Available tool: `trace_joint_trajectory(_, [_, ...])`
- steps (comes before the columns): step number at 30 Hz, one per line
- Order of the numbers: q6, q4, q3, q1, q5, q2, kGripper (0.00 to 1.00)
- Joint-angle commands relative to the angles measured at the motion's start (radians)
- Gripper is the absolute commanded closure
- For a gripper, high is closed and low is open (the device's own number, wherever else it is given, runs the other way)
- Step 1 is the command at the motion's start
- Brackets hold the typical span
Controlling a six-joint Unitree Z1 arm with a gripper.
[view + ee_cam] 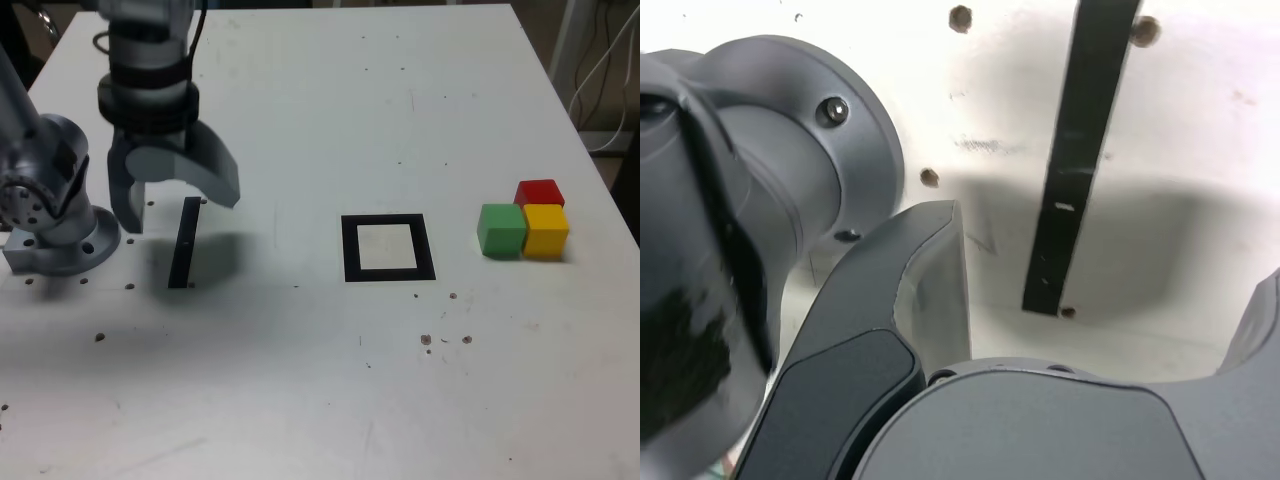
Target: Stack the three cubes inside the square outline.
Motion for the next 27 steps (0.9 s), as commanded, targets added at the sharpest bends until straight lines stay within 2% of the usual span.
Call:
trace_joint_trajectory(1, [0.010,0.034,-0.058,0.001,0.006,0.012,0.01])
trace_joint_trajectory(7, [0.039,0.113,-0.220,0.001,0.024,0.064,0.01])
trace_joint_trajectory(13, [0.069,0.198,-0.414,0.000,0.054,0.161,0.01])
trace_joint_trajectory(27, [0.148,0.306,-0.784,0.000,0.106,0.390,0.01])
